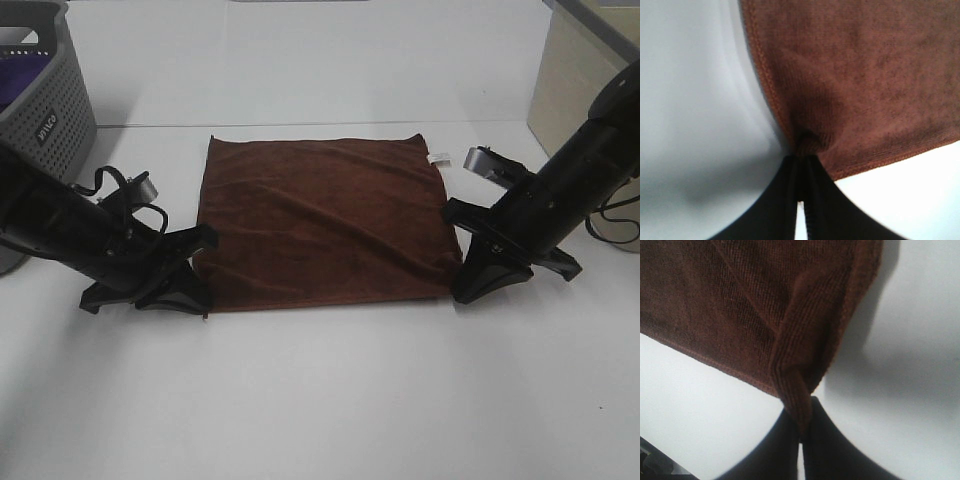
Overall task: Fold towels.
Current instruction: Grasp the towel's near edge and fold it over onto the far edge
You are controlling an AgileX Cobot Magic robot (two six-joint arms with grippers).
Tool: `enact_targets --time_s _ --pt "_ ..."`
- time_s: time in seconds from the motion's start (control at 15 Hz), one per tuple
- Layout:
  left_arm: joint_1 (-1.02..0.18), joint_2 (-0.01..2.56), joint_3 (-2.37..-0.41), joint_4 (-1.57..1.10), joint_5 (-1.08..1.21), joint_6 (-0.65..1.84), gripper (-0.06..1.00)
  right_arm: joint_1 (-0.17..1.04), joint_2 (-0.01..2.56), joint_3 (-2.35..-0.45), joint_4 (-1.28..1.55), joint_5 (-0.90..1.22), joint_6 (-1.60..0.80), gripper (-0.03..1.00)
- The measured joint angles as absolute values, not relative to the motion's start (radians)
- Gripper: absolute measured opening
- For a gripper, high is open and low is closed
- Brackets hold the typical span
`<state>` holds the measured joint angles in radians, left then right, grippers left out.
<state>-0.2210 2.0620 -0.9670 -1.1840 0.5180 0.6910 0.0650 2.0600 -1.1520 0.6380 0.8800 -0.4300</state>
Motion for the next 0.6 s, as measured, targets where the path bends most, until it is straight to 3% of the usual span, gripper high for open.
enact_targets --time_s 0.6 --pt "-0.221 1.972 -1.007 -1.011 0.531 0.590 0.02 0.068 2.034 -1.181 0.657 0.881 -0.440 0.02"
